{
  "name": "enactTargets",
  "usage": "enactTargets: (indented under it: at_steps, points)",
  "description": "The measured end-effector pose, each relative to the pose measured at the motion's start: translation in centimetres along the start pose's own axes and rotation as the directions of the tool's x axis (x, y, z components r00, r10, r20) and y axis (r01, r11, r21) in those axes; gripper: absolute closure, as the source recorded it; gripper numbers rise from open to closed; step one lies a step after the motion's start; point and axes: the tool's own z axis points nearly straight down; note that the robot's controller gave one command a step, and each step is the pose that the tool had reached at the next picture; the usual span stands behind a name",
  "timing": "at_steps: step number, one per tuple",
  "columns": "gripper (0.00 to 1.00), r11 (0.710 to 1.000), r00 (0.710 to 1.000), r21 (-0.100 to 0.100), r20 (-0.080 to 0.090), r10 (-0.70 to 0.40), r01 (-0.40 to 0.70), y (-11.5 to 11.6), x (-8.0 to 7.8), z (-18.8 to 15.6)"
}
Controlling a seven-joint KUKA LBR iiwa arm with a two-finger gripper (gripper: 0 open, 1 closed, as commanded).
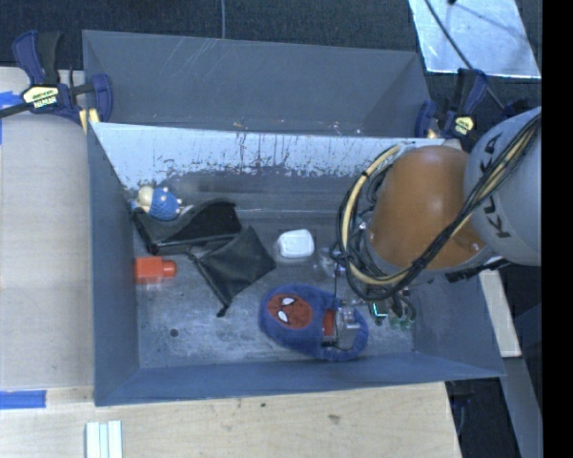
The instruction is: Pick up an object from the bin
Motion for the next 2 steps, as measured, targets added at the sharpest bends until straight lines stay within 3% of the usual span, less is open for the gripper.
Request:
enactTargets:
  at_steps: [1, 2]
  points:
    - [0.0, 1.0, 1.0, 0.001, 0.002, 0.008, -0.008, 2.37, -0.41, 6.3]
    - [1.0, 1.0, 1.0, 0.001, 0.01, 0.011, -0.011, 2.25, -0.66, 5.8]
